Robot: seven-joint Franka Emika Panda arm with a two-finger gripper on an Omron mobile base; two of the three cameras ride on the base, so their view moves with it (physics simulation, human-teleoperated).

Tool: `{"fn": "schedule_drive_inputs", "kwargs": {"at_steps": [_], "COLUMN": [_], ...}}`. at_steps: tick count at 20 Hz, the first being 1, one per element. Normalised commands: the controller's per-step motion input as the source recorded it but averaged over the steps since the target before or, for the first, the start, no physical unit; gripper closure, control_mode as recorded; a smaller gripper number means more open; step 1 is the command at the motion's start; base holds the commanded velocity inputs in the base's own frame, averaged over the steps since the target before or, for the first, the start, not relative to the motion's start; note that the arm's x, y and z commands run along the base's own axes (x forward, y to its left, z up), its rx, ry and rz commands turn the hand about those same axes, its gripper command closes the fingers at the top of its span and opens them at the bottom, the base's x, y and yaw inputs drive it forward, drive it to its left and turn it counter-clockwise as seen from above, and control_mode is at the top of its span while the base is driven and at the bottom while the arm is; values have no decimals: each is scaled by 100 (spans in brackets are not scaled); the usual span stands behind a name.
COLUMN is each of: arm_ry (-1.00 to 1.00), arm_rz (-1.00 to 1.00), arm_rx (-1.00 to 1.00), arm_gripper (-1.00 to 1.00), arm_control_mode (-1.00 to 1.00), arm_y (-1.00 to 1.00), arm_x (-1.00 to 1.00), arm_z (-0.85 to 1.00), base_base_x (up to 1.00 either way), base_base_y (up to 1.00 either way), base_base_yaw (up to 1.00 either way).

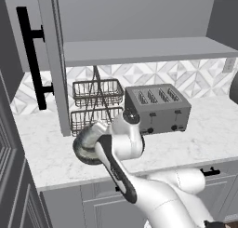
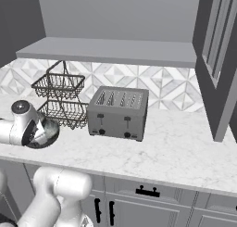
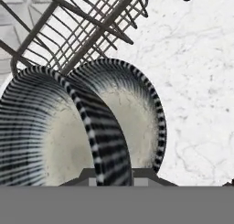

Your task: Pick up the bowls on the counter and stack them on top of one another in the open cabinet. Place the smaller bowl on top of the larger bowl.

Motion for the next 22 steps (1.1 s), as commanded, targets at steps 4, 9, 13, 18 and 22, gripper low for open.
{"fn": "schedule_drive_inputs", "kwargs": {"at_steps": [4,9,13,18,22], "arm_ry": [7,15,21,18,6], "arm_rz": [-5,-2,0,0,0], "arm_rx": [-8,-4,-2,-6,-7], "arm_gripper": [100,100,100,100,-100], "arm_control_mode": [-100,-100,-100,-100,-100], "arm_y": [74,0,0,-3,14], "arm_x": [81,56,59,-4,-41], "arm_z": [-17,-10,-4,-16,2], "base_base_x": [0,0,0,0,0], "base_base_y": [0,0,0,0,0], "base_base_yaw": [0,0,0,0,0]}}
